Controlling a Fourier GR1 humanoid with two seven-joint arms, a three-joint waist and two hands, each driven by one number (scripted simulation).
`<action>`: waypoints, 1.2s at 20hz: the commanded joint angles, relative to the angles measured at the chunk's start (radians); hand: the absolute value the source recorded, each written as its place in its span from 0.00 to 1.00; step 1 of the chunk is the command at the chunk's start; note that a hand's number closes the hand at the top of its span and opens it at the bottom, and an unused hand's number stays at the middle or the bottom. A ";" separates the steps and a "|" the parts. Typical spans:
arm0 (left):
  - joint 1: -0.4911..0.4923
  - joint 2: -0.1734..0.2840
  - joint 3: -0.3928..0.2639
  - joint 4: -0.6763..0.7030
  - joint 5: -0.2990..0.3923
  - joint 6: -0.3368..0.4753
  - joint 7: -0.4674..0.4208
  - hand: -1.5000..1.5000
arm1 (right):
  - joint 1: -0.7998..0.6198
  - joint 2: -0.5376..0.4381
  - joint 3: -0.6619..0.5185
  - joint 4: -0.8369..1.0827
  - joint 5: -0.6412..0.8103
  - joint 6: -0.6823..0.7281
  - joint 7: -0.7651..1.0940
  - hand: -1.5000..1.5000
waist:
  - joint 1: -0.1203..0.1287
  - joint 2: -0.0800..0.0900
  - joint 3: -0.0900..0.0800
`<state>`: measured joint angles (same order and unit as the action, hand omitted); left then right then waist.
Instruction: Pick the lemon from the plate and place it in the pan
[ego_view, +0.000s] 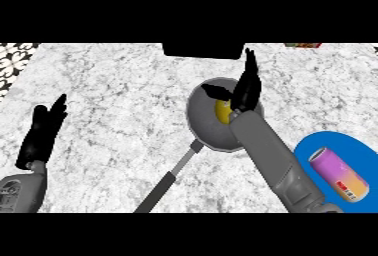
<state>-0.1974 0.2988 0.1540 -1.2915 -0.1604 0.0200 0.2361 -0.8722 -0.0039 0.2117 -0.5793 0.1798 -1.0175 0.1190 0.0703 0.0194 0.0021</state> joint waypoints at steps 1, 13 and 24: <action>0.052 0.025 0.051 0.033 0.029 -0.013 -0.057 0.50 | 0.039 0.004 -0.010 -0.055 -0.076 -0.110 -0.050 0.00 | -0.034 -0.012 -0.001; 0.110 0.046 0.086 -0.025 0.033 -0.007 0.004 0.50 | 0.419 -0.151 0.070 -0.557 0.019 -0.095 0.130 0.00 | -0.119 -0.040 -0.004; 0.141 0.016 0.082 -0.056 0.033 0.005 -0.011 0.50 | 1.053 -0.461 0.129 -1.312 0.000 0.034 0.218 0.00 | -0.125 -0.032 -0.004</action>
<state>-0.0581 0.3239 0.2333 -1.3622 -0.1308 0.0251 0.2430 -0.0298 -0.3784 0.3223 -1.6531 0.1796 -1.0009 0.3073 -0.0536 -0.0165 -0.0019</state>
